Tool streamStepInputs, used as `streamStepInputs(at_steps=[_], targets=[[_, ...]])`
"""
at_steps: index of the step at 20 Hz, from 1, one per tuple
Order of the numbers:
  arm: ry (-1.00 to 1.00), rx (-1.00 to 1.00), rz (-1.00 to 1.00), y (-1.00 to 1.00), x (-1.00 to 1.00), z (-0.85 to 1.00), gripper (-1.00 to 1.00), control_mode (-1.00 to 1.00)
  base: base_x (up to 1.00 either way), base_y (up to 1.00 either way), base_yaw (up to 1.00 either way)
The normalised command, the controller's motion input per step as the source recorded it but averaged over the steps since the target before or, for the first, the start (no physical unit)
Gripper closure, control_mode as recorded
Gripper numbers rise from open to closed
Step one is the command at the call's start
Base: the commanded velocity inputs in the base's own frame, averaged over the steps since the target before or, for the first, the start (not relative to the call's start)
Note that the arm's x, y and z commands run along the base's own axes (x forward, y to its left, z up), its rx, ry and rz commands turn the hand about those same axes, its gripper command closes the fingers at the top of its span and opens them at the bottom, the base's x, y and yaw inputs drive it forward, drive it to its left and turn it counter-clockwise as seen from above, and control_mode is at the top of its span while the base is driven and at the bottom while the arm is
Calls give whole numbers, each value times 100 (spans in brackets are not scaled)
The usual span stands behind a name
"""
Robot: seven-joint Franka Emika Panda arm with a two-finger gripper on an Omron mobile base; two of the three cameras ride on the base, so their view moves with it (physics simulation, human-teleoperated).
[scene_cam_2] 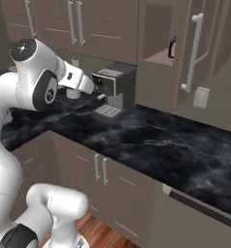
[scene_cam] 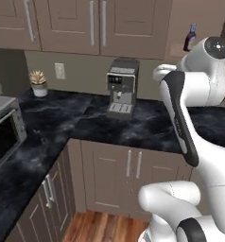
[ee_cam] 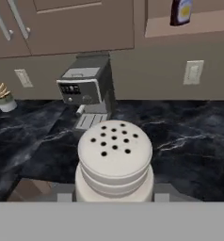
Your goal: Move the shaker and condiment bottle from the cabinet to the dining counter.
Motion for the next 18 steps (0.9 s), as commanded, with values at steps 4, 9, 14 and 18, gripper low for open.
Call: streamStepInputs(at_steps=[4, 9, 14, 18], targets=[[0, 0, 0, 0, 0, 0, 100, 100, -8, 0, 100], [0, 0, 0, 0, 0, 0, 100, 100, -4, 0, 100], [0, 0, 0, 0, 0, 0, 100, 100, -3, 0, 100], [0, 0, 0, 0, 0, 0, 100, 100, -3, 0, 100]])
